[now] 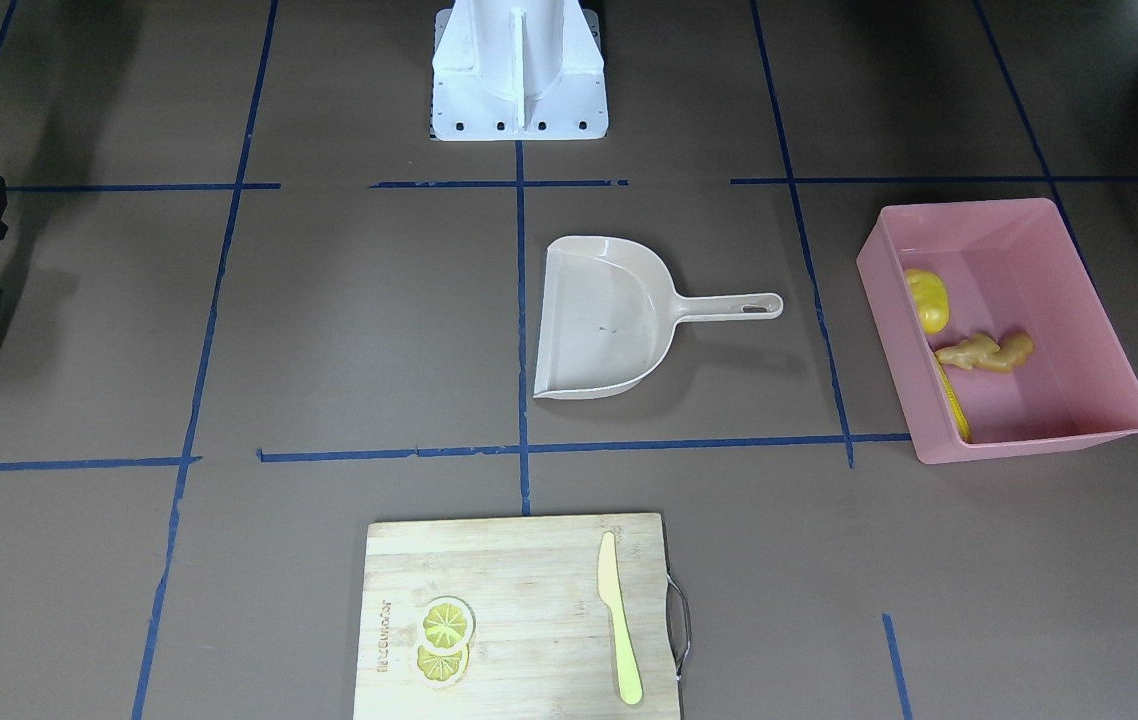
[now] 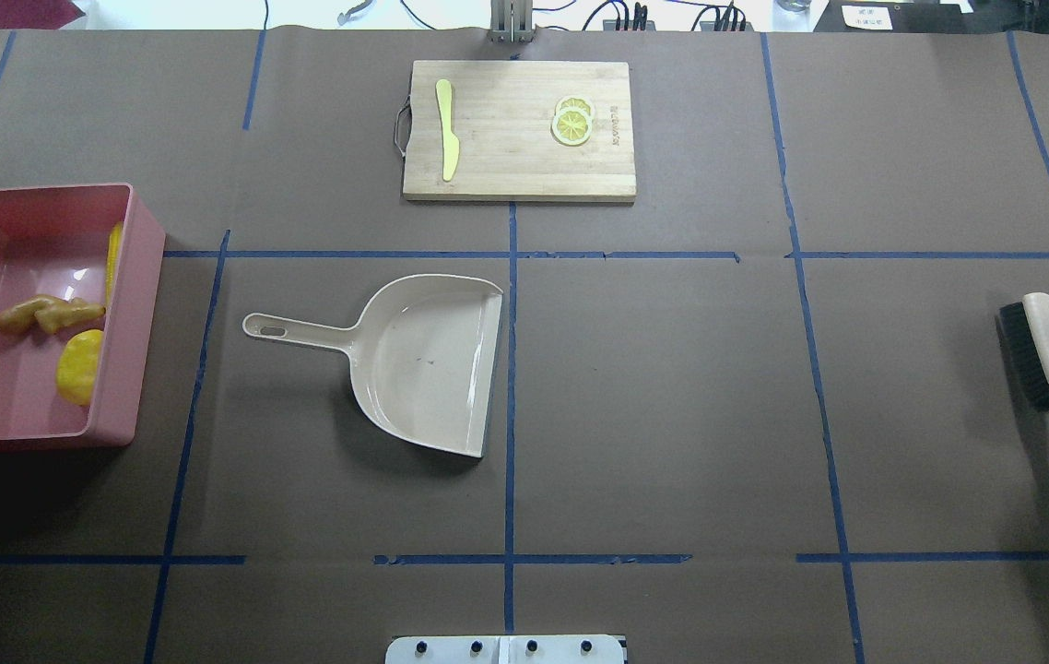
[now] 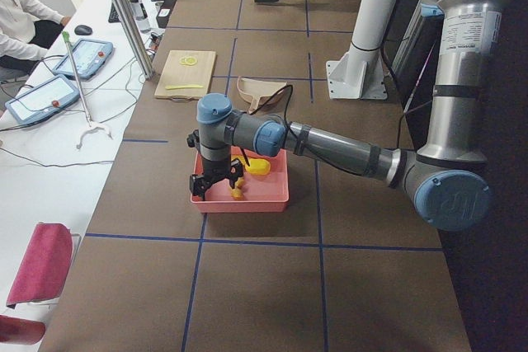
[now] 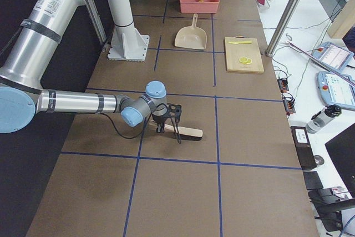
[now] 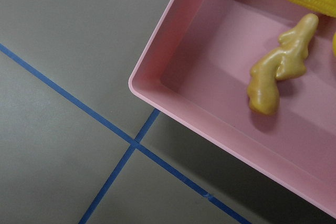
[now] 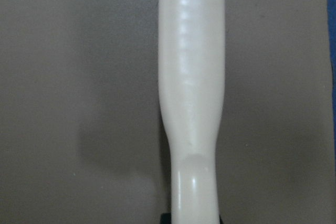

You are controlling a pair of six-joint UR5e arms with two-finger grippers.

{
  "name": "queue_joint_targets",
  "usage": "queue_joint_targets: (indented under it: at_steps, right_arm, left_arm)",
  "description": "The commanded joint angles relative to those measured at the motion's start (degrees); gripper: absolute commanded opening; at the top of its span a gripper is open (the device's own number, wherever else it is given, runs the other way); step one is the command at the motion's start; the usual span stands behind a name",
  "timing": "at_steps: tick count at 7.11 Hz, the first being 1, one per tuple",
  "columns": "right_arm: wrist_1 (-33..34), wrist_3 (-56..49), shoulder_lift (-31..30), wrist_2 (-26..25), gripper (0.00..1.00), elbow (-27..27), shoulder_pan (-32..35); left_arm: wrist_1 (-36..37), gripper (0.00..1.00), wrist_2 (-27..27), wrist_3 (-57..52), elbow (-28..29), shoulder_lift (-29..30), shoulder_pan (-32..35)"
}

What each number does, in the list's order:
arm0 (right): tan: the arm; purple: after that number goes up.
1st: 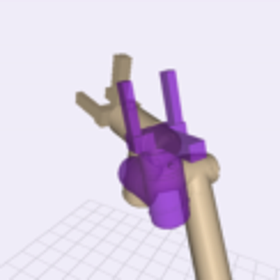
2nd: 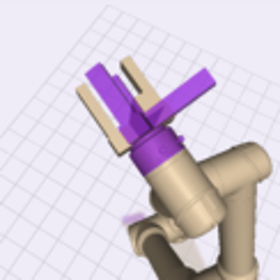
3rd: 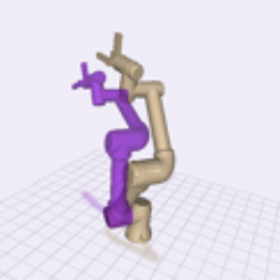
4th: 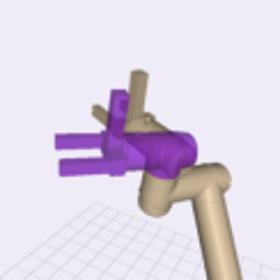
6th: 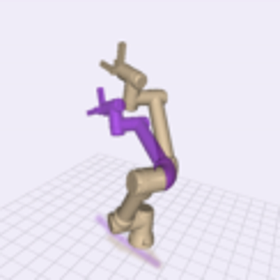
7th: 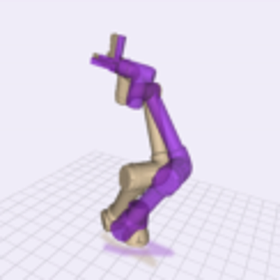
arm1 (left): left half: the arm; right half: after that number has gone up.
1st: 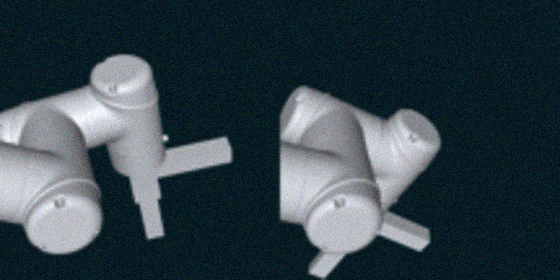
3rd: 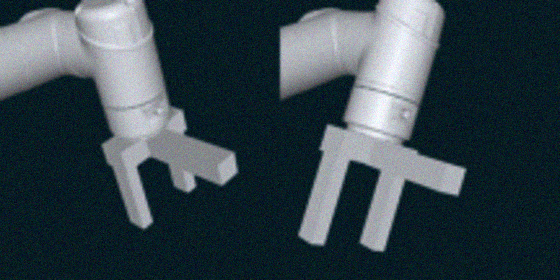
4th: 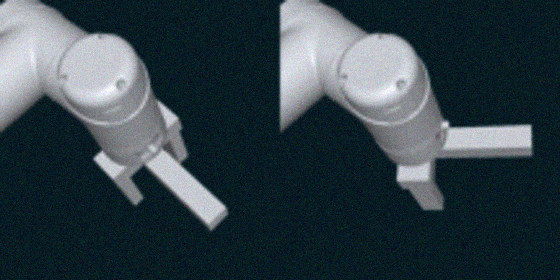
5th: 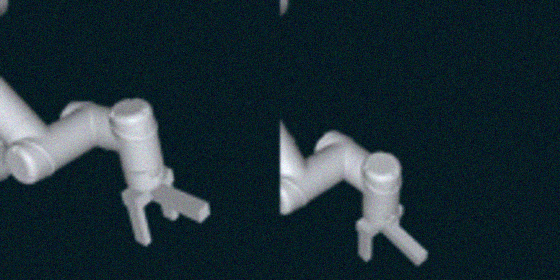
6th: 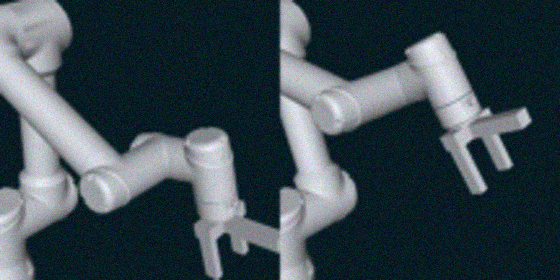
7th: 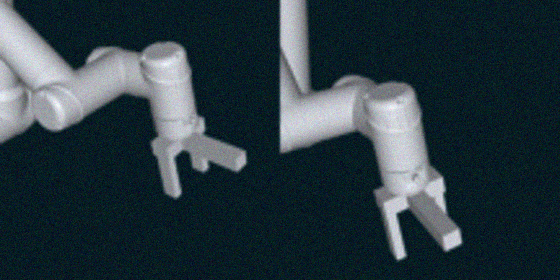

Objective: Sweep and dump trash into bin

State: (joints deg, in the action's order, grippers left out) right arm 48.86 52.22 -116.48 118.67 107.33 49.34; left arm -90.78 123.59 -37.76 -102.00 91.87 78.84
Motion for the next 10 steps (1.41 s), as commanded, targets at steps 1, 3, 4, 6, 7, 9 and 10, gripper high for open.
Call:
queue_joint_targets:
  at_steps: [1, 3, 4, 6, 7, 9, 10]
  right_arm:
    - [0.01, -1.6, 0.37, 0.33, 0.18, -1.06, -0.03]
    - [0.36, -1.51, 0.73, 0.34, 0.58, -1.25, -0.3]
    - [0.19, -1.16, 0.73, -0.19, 0.99, -1.25, -0.04]
    - [-0.34, -1.42, 0.55, 1.29, 1.0, 2.06, 3.97]
    - [0.62, -1.6, 0.46, 7.74, 1.0, 3.4, 11.32]
    - [5.33, -8.31, 0.64, 15.01, 1.0, 2.88, 21.37]
    - [13.64, -18.89, 2.12, 15.19, 1.0, 2.88, 26.8]
  left_arm:
    - [-0.01, 1.0, -0.02, -0.04, 0.4, 0.06, 0.0]
    - [-0.01, 1.0, -0.02, -0.04, 0.67, 0.06, 0.0]
    - [-0.01, 1.0, -0.02, 0.05, 0.67, 0.32, 0.0]
    - [0.08, 1.0, -0.11, 0.14, 1.62, 0.32, 0.18]
    - [0.16, 1.0, -0.02, 0.23, 2.76, 0.32, 2.35]
    - [4.79, 1.0, 0.33, 11.67, 3.3, 0.5, 6.92]
    - [8.39, 1.0, 0.77, 15.39, 3.39, 0.85, 8.6]
